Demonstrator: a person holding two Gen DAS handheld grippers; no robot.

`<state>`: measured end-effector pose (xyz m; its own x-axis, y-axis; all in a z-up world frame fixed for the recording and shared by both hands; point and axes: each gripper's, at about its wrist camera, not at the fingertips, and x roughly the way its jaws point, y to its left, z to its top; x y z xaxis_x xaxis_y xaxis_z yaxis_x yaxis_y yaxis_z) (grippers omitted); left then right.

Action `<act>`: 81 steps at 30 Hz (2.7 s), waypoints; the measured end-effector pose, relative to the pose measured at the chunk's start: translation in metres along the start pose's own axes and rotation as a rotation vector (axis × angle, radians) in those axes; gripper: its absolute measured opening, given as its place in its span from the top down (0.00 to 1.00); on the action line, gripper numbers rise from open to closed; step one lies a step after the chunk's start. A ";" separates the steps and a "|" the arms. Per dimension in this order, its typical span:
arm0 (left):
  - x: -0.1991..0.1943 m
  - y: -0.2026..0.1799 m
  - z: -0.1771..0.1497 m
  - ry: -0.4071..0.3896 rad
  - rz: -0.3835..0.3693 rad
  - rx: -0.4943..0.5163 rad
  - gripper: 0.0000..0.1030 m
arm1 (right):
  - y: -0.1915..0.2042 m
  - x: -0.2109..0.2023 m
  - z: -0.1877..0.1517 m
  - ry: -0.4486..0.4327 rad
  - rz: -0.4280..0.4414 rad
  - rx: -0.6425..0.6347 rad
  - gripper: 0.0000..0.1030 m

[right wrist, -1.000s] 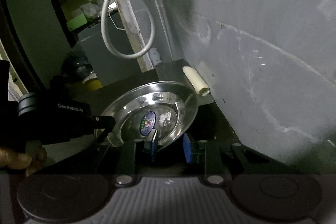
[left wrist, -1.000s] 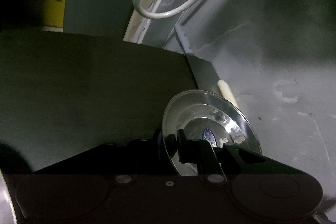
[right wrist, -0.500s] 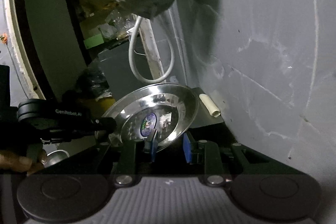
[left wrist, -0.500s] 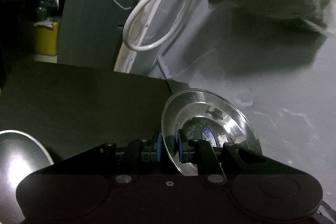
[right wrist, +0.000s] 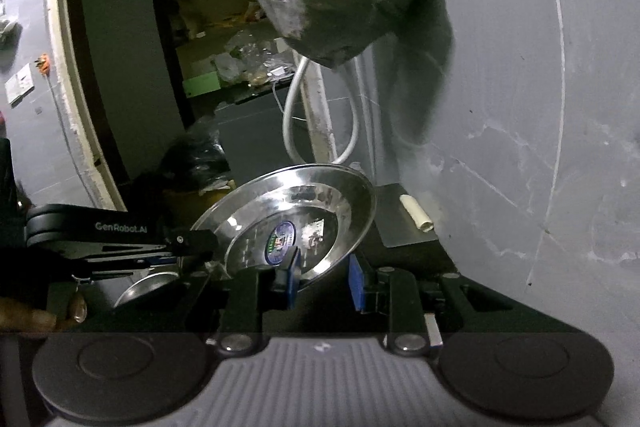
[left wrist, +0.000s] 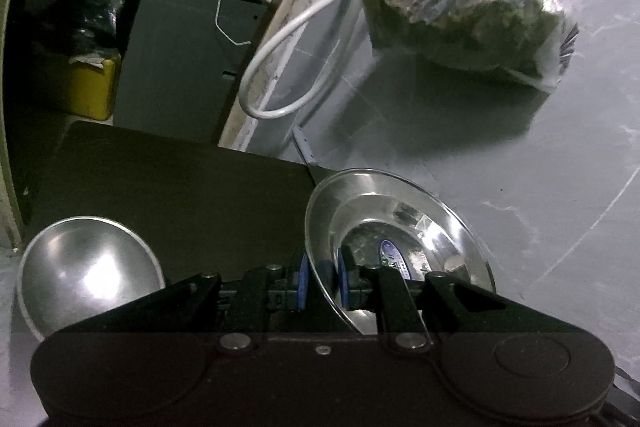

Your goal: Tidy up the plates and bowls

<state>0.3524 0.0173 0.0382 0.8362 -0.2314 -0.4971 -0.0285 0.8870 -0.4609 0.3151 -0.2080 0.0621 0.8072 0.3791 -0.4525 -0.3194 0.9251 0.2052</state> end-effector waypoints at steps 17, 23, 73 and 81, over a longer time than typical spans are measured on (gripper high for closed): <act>-0.074 0.023 -0.065 0.043 0.065 -0.018 0.83 | 0.026 -0.044 -0.045 0.115 0.100 -0.031 0.73; -0.081 0.029 -0.088 0.122 0.092 -0.010 0.82 | 0.030 -0.058 -0.071 0.193 0.101 -0.007 0.73; -0.070 0.080 -0.091 0.167 0.283 -0.038 0.80 | 0.069 0.003 -0.084 0.362 0.195 -0.021 0.73; -0.062 0.079 -0.093 0.184 0.295 -0.017 0.79 | 0.071 0.006 -0.088 0.377 0.172 -0.019 0.73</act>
<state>0.2470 0.0643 -0.0356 0.6780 -0.0358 -0.7342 -0.2649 0.9198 -0.2895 0.2536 -0.1385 -0.0020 0.5041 0.5058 -0.7000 -0.4457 0.8466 0.2908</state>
